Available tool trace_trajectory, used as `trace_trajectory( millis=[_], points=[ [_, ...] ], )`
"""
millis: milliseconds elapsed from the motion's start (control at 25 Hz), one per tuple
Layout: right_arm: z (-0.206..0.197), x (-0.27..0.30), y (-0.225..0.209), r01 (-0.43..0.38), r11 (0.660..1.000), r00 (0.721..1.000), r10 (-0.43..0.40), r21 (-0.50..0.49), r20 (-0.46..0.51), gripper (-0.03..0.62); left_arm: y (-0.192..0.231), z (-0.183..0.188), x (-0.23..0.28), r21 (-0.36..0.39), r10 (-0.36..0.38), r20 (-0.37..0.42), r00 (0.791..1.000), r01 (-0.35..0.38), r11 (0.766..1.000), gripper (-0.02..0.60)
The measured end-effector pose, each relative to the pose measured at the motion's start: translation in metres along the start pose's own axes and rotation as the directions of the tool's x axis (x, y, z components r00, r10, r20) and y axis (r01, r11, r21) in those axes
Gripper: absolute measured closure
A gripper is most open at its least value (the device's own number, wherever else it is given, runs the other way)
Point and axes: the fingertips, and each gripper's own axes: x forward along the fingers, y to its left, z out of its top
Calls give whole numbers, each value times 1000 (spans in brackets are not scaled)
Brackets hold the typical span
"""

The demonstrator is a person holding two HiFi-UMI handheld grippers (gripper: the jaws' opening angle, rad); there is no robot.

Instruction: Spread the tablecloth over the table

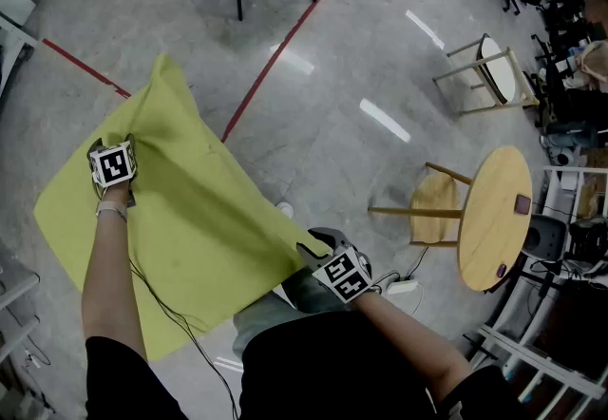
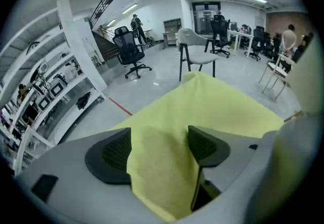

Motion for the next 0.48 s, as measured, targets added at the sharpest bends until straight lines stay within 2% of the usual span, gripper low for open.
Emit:
trace_trajectory(
  millis=[280, 480],
  points=[
    [-6, -2, -4, 5, 1000, 1000, -5, -9, -2, 437, 34, -10, 1, -52, 60, -13, 998, -61, 997, 232],
    [-5, -3, -1, 5, 1000, 1000, -5, -23, 7, 437, 55, -24, -15, -39, 171, -48, 984, -173, 984, 232]
  ],
)
